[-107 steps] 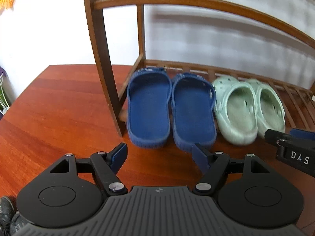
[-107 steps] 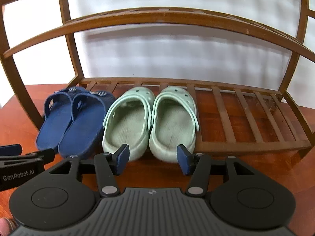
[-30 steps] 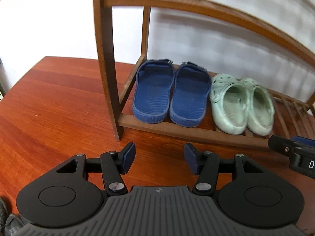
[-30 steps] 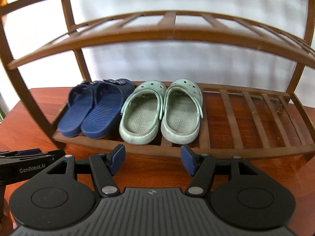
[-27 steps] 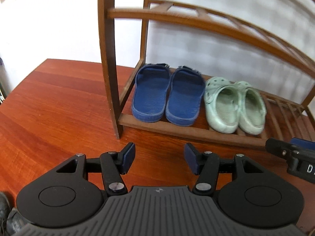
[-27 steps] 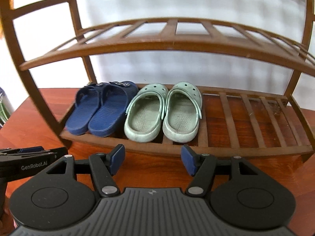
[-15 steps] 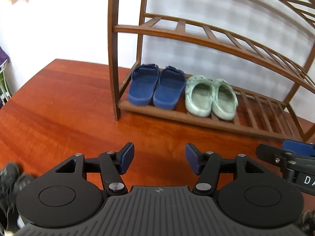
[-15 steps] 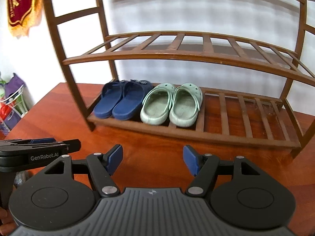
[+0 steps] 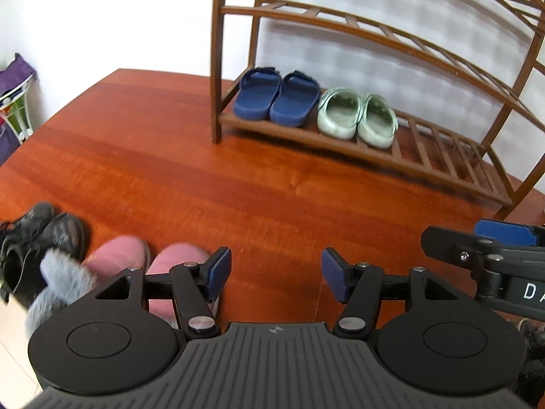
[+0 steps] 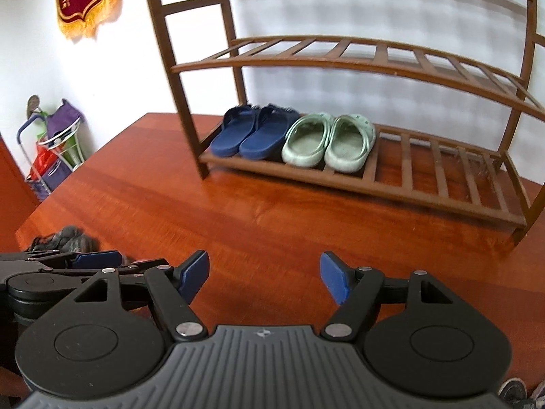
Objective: Organize scattered shoes
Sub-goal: 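Move both tools toward the pink fluffy slippers on the table, then lower the left tool over the black sneakers and close it on them, then lift the black sneakers with the left tool while the right tool moves to the lavender sneakers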
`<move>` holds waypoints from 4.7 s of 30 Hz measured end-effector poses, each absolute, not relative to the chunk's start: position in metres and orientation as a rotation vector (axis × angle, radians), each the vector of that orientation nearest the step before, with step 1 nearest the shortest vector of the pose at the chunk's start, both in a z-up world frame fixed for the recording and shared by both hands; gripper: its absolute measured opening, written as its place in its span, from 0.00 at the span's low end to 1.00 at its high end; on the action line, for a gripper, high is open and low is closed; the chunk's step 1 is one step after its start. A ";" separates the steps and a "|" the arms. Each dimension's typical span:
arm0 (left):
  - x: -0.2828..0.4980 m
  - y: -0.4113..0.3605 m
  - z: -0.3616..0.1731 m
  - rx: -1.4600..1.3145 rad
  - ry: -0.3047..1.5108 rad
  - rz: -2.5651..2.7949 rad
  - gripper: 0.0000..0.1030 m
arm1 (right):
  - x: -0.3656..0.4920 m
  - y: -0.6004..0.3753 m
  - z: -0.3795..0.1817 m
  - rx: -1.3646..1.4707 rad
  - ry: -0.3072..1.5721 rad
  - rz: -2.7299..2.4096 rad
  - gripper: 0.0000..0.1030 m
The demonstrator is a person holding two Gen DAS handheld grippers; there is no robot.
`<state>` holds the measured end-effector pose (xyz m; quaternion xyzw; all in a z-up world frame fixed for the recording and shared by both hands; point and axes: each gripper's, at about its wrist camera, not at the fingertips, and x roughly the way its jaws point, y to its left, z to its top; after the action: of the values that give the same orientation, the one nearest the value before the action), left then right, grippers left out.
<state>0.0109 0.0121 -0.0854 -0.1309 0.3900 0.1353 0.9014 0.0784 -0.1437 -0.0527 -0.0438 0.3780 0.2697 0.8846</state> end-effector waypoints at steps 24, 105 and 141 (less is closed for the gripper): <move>-0.061 0.048 -0.084 -0.272 0.779 0.394 0.68 | 0.045 -0.155 -0.062 -0.128 0.802 0.603 0.77; -0.068 0.309 -0.124 -0.111 0.853 0.333 0.22 | -0.046 -0.092 -0.099 -0.004 0.887 0.086 0.81; 0.077 0.037 -0.045 -0.062 0.736 -0.033 0.22 | -0.014 -0.330 -0.091 0.029 0.853 -0.180 0.81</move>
<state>0.0771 0.0371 -0.0452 -0.0305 0.3594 -0.0163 0.9325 -0.0136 -0.3303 -0.0906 0.0140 0.4129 -0.0870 0.9065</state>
